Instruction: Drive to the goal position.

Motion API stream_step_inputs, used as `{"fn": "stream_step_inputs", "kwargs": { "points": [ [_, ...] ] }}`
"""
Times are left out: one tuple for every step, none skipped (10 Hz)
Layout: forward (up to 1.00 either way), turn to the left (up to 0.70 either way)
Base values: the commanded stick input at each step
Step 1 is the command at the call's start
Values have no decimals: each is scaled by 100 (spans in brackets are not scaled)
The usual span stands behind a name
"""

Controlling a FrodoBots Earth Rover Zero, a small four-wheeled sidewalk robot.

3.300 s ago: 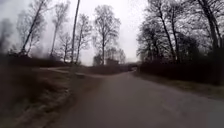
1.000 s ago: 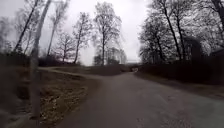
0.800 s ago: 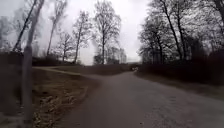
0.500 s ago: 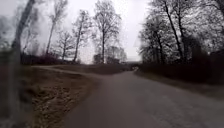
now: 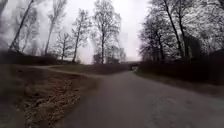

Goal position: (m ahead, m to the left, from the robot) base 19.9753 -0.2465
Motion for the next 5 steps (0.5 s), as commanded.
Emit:
{"fn": "stream_step_inputs", "kwargs": {
  "points": [
    [70,0],
    [70,0],
    [70,0],
    [70,0],
    [70,0]
  ]
}}
